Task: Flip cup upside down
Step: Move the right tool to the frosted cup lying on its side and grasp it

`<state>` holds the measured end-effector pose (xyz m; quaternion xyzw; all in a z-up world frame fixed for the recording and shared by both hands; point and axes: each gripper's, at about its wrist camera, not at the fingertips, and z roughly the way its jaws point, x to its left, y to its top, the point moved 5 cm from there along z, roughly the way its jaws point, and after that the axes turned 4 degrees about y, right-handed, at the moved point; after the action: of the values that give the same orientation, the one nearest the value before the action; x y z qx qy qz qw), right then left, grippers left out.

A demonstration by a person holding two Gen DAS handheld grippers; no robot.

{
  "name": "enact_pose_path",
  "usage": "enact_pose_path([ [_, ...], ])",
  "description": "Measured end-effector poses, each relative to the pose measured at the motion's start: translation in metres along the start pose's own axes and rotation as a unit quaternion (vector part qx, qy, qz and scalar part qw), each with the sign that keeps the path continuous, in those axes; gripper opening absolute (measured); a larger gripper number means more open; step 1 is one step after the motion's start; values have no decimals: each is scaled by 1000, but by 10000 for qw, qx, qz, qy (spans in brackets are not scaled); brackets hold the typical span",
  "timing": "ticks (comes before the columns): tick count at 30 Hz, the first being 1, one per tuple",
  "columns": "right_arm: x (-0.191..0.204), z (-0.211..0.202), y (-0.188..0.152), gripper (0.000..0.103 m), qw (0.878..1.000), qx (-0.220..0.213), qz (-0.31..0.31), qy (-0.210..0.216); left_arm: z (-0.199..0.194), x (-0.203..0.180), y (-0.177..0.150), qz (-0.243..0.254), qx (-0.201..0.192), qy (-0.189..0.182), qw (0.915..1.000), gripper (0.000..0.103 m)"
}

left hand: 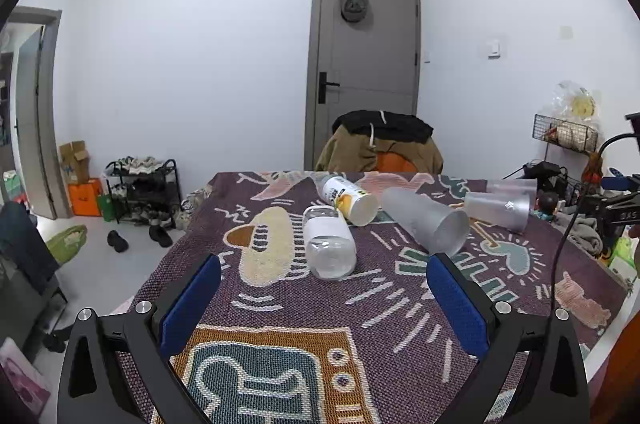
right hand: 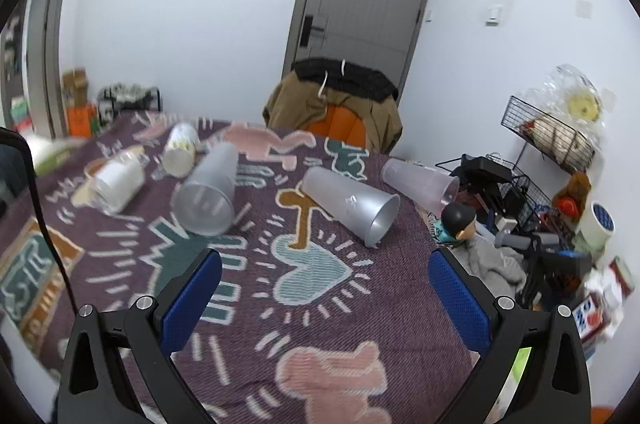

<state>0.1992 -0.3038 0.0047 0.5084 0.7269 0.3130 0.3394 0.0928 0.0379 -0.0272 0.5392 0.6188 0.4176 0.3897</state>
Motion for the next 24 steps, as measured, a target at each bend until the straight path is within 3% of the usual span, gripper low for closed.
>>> enact_pose_path([
  [7, -7, 53, 13, 103, 9977, 387, -527, -187, 29, 0, 0, 122, 425, 365, 9984, 103],
  [14, -6, 91, 30, 100, 9887, 691, -1309, -225, 55, 1, 9, 102, 675, 503, 9964, 103],
  [20, -14, 126, 48, 100, 9742, 980, -2012, -309, 83, -3, 14, 144, 1018, 658, 9925, 103],
  [24, -16, 154, 53, 100, 9565, 1264, -2621, -191, 102, -8, 13, 239, 1220, 735, 9895, 103],
])
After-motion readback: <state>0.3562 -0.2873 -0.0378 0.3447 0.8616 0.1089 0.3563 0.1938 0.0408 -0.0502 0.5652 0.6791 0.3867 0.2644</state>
